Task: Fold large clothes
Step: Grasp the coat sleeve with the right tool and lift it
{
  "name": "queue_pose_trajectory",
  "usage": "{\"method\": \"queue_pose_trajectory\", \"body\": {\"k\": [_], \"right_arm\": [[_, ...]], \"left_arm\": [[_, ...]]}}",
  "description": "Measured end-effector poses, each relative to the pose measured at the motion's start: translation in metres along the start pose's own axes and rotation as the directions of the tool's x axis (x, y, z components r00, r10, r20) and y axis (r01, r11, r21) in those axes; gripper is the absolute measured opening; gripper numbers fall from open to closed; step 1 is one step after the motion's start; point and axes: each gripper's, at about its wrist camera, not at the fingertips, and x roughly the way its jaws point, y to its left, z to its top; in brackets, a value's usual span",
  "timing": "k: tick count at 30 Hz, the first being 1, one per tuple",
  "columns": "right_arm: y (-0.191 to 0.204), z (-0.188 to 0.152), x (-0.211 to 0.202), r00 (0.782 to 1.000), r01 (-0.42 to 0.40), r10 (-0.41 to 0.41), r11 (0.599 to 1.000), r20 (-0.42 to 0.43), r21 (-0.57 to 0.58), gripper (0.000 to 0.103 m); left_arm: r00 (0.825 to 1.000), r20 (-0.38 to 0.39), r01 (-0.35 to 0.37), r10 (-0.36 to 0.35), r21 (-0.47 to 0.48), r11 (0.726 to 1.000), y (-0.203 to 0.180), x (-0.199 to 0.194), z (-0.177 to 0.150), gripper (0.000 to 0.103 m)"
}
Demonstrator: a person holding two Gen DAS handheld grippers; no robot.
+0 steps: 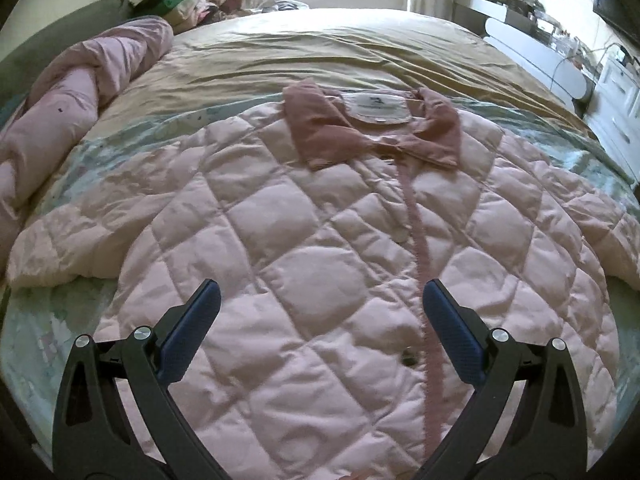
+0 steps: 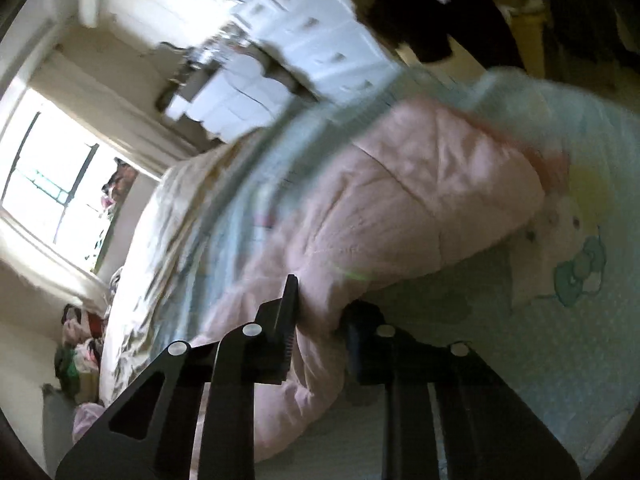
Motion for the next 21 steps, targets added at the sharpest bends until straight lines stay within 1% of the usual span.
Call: {"method": "queue_pose_trajectory", "body": {"k": [4, 7, 10, 13, 15, 18, 19, 21], "right_arm": [[0.03, 0.003, -0.018, 0.999, -0.021, 0.023, 0.997, 0.028, -0.077, 0.015], [0.044, 0.002, -0.029, 0.996, -0.079, 0.081, 0.993, 0.027, -0.084, 0.014], [0.071, 0.001, -0.04, 0.995, -0.081, 0.09, 0.982, 0.045, -0.168, 0.013], [0.093, -0.005, -0.052, 0.991, -0.109, 0.123, 0.966, 0.048, -0.232, 0.013], [0.113, -0.01, -0.057, 0.988, -0.131, 0.149, 0.952, 0.043, -0.275, 0.013], [0.143, -0.023, -0.069, 0.983, -0.155, 0.181, 0.924, 0.041, -0.349, 0.013], [0.157, -0.031, -0.073, 0.982, -0.157, 0.186, 0.909, 0.037, -0.387, 0.013], [0.178, -0.045, -0.075, 0.98, -0.161, 0.195, 0.881, 0.03, -0.444, 0.013]], "left_arm": [[1.0, 0.015, 0.011, -0.011, -0.031, 0.999, 0.015, -0.004, 0.006, 0.095], [0.999, 0.024, 0.035, -0.033, -0.069, 0.997, 0.027, -0.01, 0.009, 0.095], [0.998, 0.045, 0.039, -0.036, -0.078, 0.996, 0.035, -0.016, 0.012, 0.095], [0.997, 0.064, 0.04, -0.035, -0.085, 0.996, 0.044, -0.022, 0.017, 0.095], [0.997, 0.073, 0.04, -0.033, -0.1, 0.994, 0.051, -0.025, 0.019, 0.095], [0.994, 0.087, 0.077, -0.066, -0.139, 0.987, 0.062, -0.029, 0.021, 0.095], [0.993, 0.091, 0.082, -0.069, -0.146, 0.986, 0.065, -0.03, 0.022, 0.095], [0.993, 0.104, 0.069, -0.055, -0.139, 0.988, 0.068, -0.032, 0.022, 0.095]]}}
